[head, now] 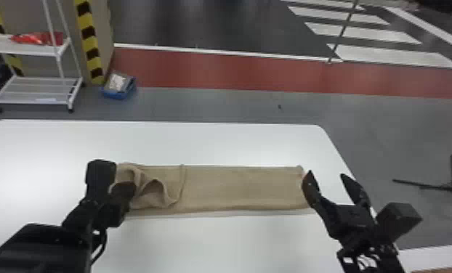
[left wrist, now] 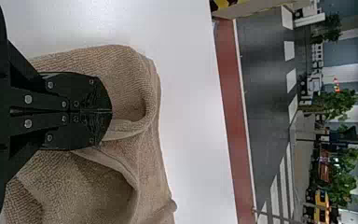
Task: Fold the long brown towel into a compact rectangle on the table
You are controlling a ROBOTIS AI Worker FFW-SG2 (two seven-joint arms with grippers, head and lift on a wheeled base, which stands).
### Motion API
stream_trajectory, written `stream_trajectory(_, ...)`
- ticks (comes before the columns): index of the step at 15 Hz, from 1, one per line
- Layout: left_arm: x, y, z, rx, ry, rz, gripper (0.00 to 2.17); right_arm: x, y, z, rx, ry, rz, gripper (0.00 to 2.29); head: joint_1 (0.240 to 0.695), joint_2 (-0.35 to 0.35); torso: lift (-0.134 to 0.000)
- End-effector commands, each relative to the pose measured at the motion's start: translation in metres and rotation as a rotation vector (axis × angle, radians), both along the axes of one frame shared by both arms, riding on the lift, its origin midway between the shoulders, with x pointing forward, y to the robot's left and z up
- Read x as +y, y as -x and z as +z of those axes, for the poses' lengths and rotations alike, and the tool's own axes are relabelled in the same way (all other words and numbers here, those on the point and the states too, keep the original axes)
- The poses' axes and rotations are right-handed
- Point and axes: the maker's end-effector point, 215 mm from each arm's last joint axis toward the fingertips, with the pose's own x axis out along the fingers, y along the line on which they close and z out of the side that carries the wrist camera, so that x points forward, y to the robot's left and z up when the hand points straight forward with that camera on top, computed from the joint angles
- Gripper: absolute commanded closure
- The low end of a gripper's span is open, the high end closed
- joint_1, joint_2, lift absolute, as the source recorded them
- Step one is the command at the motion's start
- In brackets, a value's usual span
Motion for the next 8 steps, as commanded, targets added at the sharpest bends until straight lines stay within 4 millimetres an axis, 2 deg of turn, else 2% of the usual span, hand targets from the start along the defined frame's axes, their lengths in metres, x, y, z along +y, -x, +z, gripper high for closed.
stream_trajectory(1,-0.013,-0.009,0.010,0.012,0.026,-0.013,1.69,-0.002,0.001,-0.002,-0.003,0.000,-0.003,0.14,0.695,-0.208,-0.057)
stream_trajectory(5,-0.037,-0.035,0.043,-0.030,0.094,-0.041,1.69,-0.011,0.007,-0.007,-0.002,-0.008,-0.013,0.14,0.695,-0.229,-0.057)
stream_trajectory(8,-0.051,-0.044,0.054,-0.030,0.147,-0.056,1.69,-0.014,0.008,-0.012,-0.001,-0.013,-0.018,0.14,0.695,-0.249,-0.057)
